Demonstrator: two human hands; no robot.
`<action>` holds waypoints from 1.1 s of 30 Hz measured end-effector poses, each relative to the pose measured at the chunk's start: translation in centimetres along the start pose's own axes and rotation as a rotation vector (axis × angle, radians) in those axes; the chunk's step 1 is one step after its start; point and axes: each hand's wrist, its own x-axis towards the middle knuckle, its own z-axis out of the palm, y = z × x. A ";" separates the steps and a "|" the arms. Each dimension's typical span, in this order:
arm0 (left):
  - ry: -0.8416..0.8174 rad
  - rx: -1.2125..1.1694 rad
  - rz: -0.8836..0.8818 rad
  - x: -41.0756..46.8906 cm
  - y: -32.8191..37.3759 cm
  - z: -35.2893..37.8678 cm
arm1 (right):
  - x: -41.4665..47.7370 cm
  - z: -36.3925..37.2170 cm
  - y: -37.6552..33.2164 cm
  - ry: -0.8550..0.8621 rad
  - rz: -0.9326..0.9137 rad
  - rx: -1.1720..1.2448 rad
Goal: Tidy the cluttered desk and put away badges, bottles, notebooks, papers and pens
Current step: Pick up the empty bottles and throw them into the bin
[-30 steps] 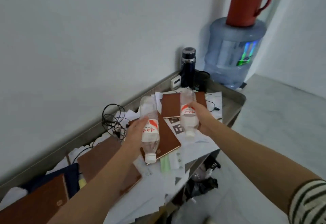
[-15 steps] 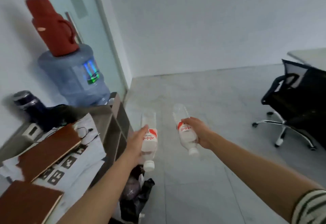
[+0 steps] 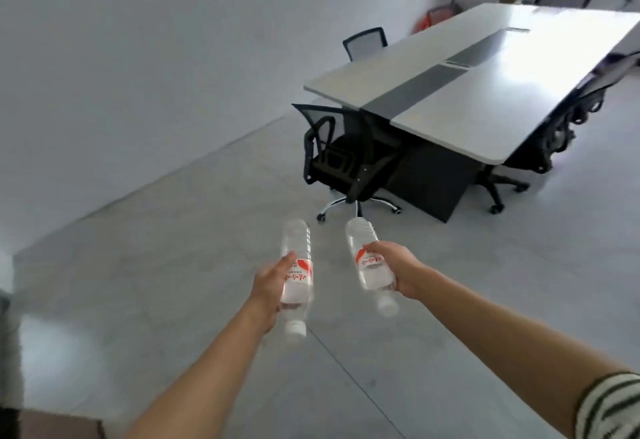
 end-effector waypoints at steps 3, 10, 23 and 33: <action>-0.112 0.069 -0.011 3.8 1.6 7.1 | 2.1 -6.7 -0.7 0.112 0.037 0.096; -0.434 0.220 -0.056 15.2 6.0 24.8 | 9.8 -21.0 -4.2 0.326 0.011 0.322; -0.836 0.575 -0.120 25.7 9.5 59.6 | 14.5 -46.9 -5.6 0.694 0.023 0.744; -0.894 0.645 -0.138 30.0 9.5 88.1 | 21.3 -72.0 -9.2 0.732 0.008 0.838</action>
